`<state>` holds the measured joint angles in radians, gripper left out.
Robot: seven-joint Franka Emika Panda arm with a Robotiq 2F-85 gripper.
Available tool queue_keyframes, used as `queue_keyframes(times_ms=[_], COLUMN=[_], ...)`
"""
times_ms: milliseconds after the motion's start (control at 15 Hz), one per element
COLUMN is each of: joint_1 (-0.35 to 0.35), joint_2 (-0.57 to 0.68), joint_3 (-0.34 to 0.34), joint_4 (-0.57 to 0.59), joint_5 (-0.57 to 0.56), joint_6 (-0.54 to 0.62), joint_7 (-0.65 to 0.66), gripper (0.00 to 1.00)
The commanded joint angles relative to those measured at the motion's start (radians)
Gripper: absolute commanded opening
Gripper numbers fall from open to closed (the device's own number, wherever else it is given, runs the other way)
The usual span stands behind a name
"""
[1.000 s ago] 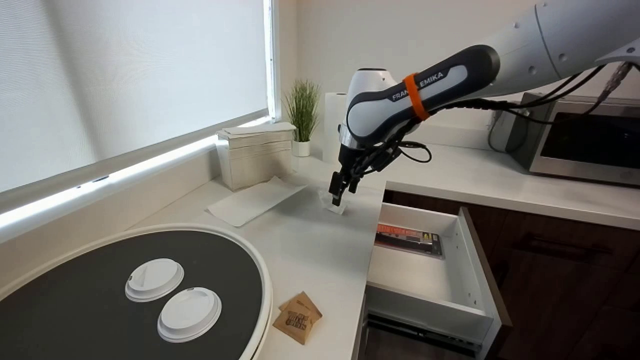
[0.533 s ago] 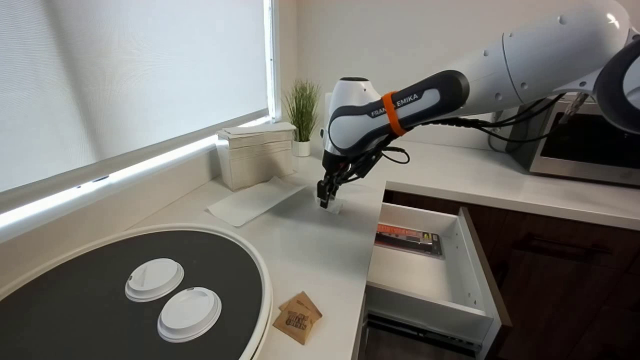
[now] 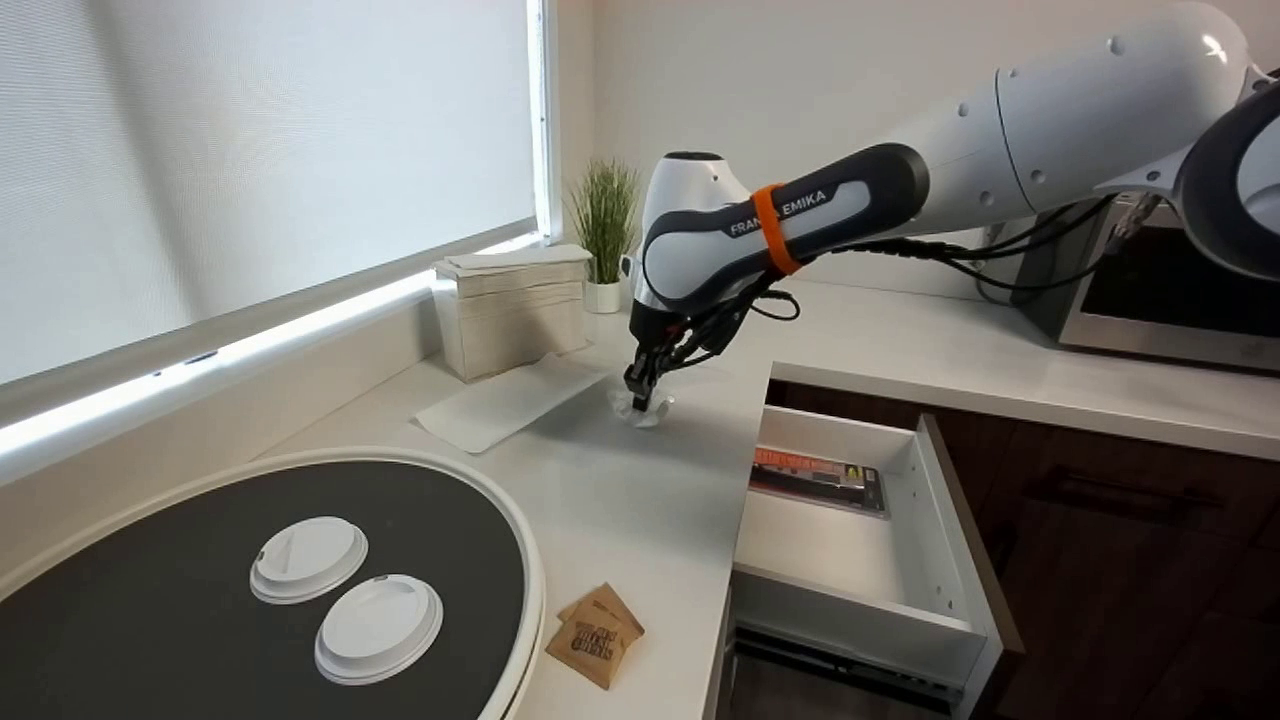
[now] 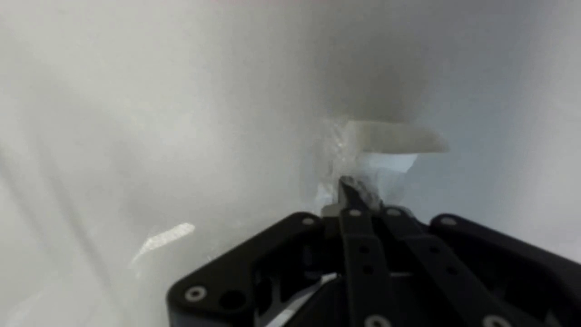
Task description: Pick up the plastic and put it on the grey tray on the left
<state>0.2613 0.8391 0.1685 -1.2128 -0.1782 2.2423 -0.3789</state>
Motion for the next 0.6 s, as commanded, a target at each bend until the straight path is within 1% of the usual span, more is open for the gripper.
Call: queue_keyframes(times_ms=[0,467,533], joint_1=[0.011,-0.006,-0.001], joint_2=[-0.048,-0.145,-0.169], joint_3=[0.052,0.209,0.201], joint_4=[-0.069,-0.235,-0.261], joint_5=[-0.008,0.007,-0.015], joint_6=[0.006,0.068,0.081], joint_7=[-0.11,-0.344,-0.336], gripper=[0.0,0.0,0.0])
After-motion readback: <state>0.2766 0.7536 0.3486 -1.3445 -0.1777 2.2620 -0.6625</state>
